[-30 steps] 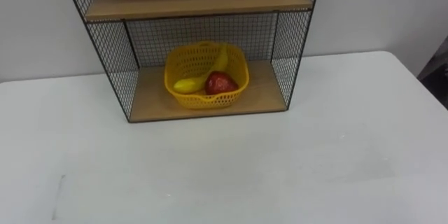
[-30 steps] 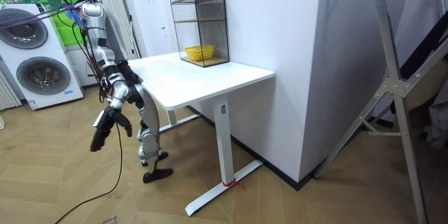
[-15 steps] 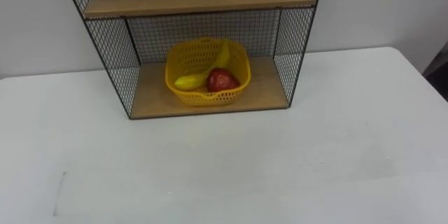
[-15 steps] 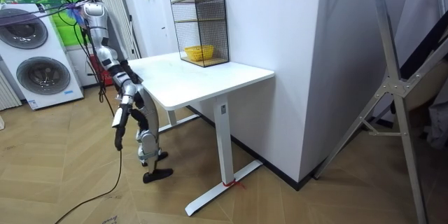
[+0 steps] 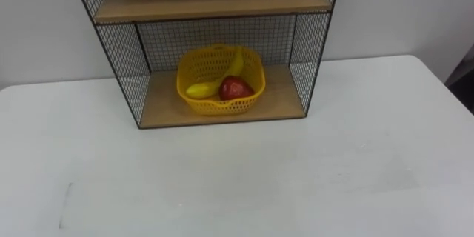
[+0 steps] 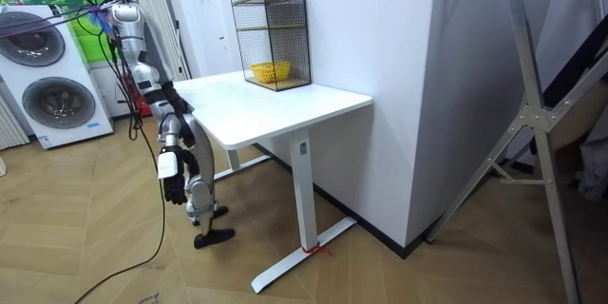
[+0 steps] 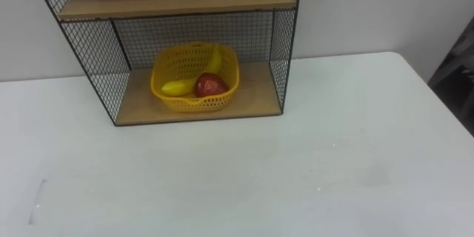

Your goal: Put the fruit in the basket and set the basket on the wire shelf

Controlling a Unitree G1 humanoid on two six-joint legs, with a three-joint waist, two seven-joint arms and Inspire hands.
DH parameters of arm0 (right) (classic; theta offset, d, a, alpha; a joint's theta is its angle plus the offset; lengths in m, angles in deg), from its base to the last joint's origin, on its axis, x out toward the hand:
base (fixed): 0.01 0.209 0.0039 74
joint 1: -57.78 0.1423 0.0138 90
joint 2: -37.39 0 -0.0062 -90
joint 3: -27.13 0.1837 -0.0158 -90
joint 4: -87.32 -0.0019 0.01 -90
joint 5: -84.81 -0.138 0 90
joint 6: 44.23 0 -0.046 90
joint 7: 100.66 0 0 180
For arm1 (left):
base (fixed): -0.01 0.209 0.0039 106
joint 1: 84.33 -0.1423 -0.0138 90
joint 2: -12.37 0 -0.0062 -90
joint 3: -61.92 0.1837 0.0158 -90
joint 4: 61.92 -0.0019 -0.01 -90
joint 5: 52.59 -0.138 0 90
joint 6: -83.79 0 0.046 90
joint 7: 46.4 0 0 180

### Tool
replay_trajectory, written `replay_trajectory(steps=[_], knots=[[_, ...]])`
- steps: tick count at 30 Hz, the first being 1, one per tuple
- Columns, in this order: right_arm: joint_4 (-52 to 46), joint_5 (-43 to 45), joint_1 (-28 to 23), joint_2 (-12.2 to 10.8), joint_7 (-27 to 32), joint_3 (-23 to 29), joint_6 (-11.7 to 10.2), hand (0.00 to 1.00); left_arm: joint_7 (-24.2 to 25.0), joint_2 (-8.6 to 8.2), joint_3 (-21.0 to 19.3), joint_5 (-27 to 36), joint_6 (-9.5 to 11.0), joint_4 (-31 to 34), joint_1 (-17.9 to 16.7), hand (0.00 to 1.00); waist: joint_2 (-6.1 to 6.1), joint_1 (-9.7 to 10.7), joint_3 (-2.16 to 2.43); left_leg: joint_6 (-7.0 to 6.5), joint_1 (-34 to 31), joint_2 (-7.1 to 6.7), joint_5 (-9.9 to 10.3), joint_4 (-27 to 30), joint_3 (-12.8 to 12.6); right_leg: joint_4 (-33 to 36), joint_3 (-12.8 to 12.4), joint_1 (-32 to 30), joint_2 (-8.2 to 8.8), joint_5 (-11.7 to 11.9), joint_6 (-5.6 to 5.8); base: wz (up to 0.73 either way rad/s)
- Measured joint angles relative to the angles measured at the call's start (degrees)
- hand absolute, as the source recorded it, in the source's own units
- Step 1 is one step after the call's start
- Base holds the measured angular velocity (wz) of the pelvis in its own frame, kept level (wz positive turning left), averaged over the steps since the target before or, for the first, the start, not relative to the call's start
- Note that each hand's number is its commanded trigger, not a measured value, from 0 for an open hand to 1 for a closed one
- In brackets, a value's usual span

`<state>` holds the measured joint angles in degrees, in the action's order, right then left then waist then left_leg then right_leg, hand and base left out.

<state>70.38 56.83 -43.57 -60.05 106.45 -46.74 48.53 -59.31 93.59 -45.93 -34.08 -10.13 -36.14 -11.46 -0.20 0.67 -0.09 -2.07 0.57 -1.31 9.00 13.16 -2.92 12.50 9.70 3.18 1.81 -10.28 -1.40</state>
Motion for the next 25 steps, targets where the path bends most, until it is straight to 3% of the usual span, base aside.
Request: replay_trajectory(steps=[6,14,18,20,25], knots=[[0.78,7.83,0.99,0.10,-9.22,-4.27,2.17,0.00,0.81,-0.03,0.20,-10.41,-1.36,-0.08,0.13,0.00,0.21,-0.37,0.10,0.03,1.00,-0.01,-0.43,-0.45,-0.13,0.03,-0.22,0.79,-0.04,0.10,0.07,-0.01],[2.69,17.79,2.83,0.14,-15.77,-8.32,4.44,0.00,2.46,-0.15,5.41,-26.85,-4.87,-0.04,1.24,0.00,0.32,-0.90,0.10,0.06,1.86,-0.23,-0.45,-0.41,0.55,-0.08,0.19,1.85,0.03,-0.09,0.00,0.05],[3.25,20.18,2.70,0.16,-17.57,-11.25,5.36,0.00,3.33,-0.08,8.19,-31.13,-6.11,0.02,2.42,0.00,0.33,-0.64,0.10,-0.11,1.66,-0.32,-0.35,-0.41,0.86,-0.05,0.30,1.88,0.06,-0.19,0.04,0.03],[3.26,23.69,2.57,0.15,-19.52,-12.99,6.92,0.00,3.61,-0.15,9.30,-33.06,-6.52,0.03,3.76,0.00,0.43,-0.52,0.05,-0.07,1.61,-0.34,-0.37,-0.42,0.91,0.09,0.28,1.80,0.05,-0.33,0.08,0.04],[3.11,28.83,2.47,0.20,-23.10,-16.10,8.96,0.00,3.59,-0.16,11.41,-34.30,-7.14,0.13,4.31,0.00,0.63,-0.52,0.09,0.09,1.94,-0.35,-0.47,-0.41,0.79,0.17,0.22,2.04,0.07,-0.34,0.09,-0.01]])
